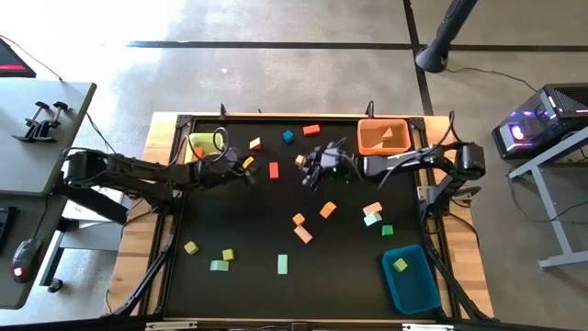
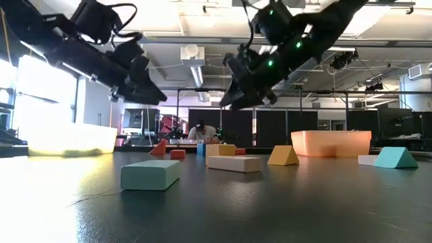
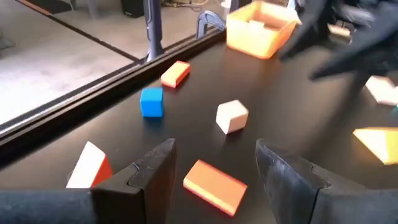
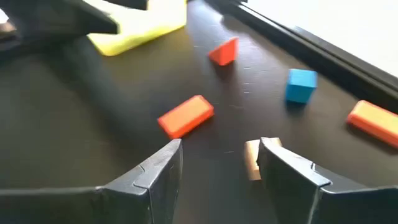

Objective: Sort blocks by size
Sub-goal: Put the light orange square block into the blue bin

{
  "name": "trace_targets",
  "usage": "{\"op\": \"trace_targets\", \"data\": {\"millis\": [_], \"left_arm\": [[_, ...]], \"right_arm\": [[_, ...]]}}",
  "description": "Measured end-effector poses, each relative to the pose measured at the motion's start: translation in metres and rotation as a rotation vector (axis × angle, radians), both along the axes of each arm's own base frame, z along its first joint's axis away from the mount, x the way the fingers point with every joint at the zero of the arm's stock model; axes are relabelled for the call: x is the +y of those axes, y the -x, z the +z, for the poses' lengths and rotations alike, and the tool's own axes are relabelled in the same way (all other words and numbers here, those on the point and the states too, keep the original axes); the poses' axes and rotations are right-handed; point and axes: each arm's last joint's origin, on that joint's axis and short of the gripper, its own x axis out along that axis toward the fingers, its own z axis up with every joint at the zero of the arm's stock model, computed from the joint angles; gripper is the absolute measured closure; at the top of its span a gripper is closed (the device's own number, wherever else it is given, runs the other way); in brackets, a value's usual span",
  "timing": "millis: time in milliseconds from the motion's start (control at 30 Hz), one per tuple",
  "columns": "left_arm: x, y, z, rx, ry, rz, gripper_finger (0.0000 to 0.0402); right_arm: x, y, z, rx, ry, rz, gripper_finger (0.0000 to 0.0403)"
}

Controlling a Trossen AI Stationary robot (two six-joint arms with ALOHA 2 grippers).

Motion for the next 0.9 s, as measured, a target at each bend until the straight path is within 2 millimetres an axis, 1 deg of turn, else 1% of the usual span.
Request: {"op": "trace_targets", "data": {"millis": [67,200,300,467,567,633,900], "left_arm": [[0.001,-0.001,-0.007,0.023,-0.012,-0.003,0.0195],[0.005,-0.003,-0.019,0.088,-0.008,0.008,0.0195],[0.008,-0.005,-0.026,0.118,-0.01,0.018,0.0195],[0.012,-0.008,-0.032,0.126,-0.011,0.024,0.0195],[0.011,-0.01,-0.036,0.132,0.011,0.001,0.0195],[0.011,-0.011,-0.038,0.131,0.031,-0.017,0.0195],[0.01,-0.011,-0.04,0.105,0.082,-0.021,0.0195]], "right_arm": [[-0.011,0.0,-0.004,0.012,0.013,-0.004,0.0201],[-0.029,-0.003,-0.012,-0.023,-0.001,0.04,0.0194],[-0.04,-0.006,-0.019,-0.043,-0.003,0.064,0.0177],[-0.056,-0.004,-0.029,-0.031,-0.012,0.026,0.0141],[-0.061,-0.002,-0.03,-0.034,-0.022,0.023,0.0128],[-0.062,-0.002,-0.03,-0.034,-0.027,0.028,0.0126],[-0.055,-0.004,-0.034,-0.012,-0.03,0.087,0.0126]]}}
